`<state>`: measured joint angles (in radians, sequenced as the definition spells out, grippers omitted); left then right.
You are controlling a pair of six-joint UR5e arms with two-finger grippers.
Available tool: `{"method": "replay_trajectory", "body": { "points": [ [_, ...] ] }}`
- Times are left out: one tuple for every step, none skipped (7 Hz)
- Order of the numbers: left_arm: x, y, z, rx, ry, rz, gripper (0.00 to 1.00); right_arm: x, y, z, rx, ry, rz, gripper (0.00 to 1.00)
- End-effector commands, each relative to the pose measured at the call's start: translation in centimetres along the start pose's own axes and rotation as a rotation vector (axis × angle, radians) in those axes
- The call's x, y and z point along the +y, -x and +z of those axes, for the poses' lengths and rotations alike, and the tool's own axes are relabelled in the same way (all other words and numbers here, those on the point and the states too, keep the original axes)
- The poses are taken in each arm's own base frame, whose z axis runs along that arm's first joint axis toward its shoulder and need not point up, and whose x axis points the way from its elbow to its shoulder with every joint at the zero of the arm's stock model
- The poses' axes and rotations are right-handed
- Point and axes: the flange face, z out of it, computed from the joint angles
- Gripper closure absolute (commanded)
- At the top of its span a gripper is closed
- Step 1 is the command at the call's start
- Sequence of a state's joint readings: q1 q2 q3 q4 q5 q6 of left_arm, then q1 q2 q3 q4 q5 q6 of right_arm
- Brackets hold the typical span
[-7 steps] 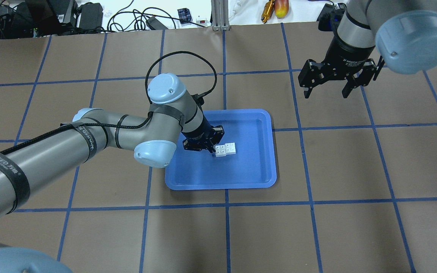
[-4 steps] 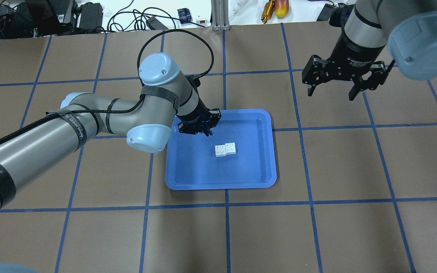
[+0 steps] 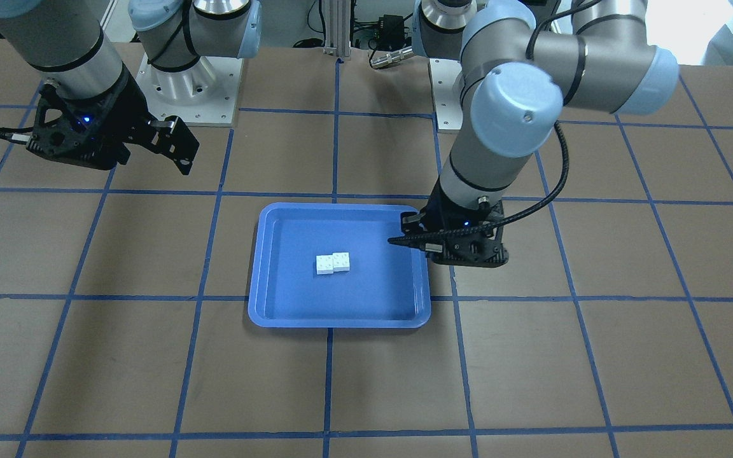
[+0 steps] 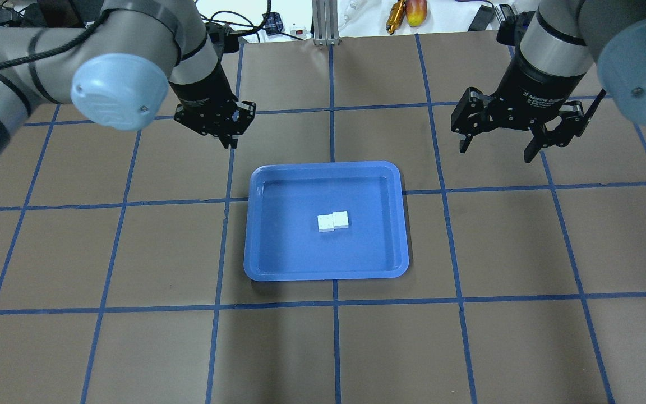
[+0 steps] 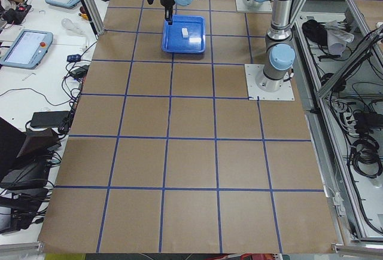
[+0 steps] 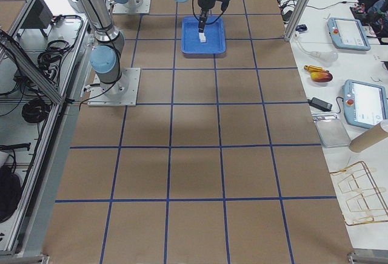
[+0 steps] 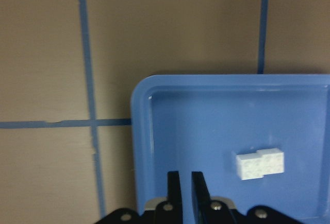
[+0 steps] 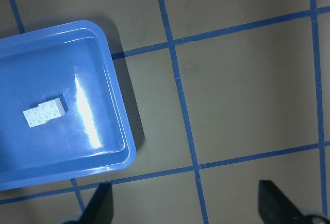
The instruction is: Assemble white blocks and place on blue tray
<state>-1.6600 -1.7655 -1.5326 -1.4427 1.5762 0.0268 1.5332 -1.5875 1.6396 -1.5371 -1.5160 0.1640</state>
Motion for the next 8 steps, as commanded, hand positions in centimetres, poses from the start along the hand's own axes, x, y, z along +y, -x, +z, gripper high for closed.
{"method": "replay_trajectory", "body": {
  "points": [
    [4.5, 3.6, -7.0, -0.063, -0.031, 0.062, 0.6, 0.8, -0.2, -0.7, 0.0, 0.011, 0.001, 0.0],
    [5.7, 3.8, -9.1, -0.068, -0.084, 0.057, 0.32, 1.1, -0.3, -1.0, 0.002, 0.009, 0.001, 0.0],
    [6.0, 4.3, -10.0, -0.054, -0.118, 0.04, 0.19, 1.4, -0.3, -1.3, 0.009, 0.009, 0.004, 0.0],
    [6.2, 5.2, -10.2, -0.046, -0.122, 0.015, 0.1, 1.5, -0.3, -1.4, 0.009, 0.008, 0.004, 0.0],
    [6.1, 5.6, -9.9, 0.01, -0.125, -0.002, 0.0, 1.6, -0.3, -1.3, 0.014, 0.01, 0.003, 0.0],
    [6.1, 5.5, -9.6, 0.019, -0.121, 0.003, 0.0, 1.4, -0.2, -1.5, 0.011, -0.005, 0.002, 0.0],
    [6.4, 5.4, -9.9, 0.011, -0.124, 0.003, 0.0, 1.5, -0.1, -1.7, 0.007, -0.01, -0.003, 0.0],
    [6.5, 5.5, -10.1, 0.011, -0.125, -0.011, 0.0, 1.3, -0.1, -1.8, 0.004, -0.022, -0.003, 0.0]
  ]
}}
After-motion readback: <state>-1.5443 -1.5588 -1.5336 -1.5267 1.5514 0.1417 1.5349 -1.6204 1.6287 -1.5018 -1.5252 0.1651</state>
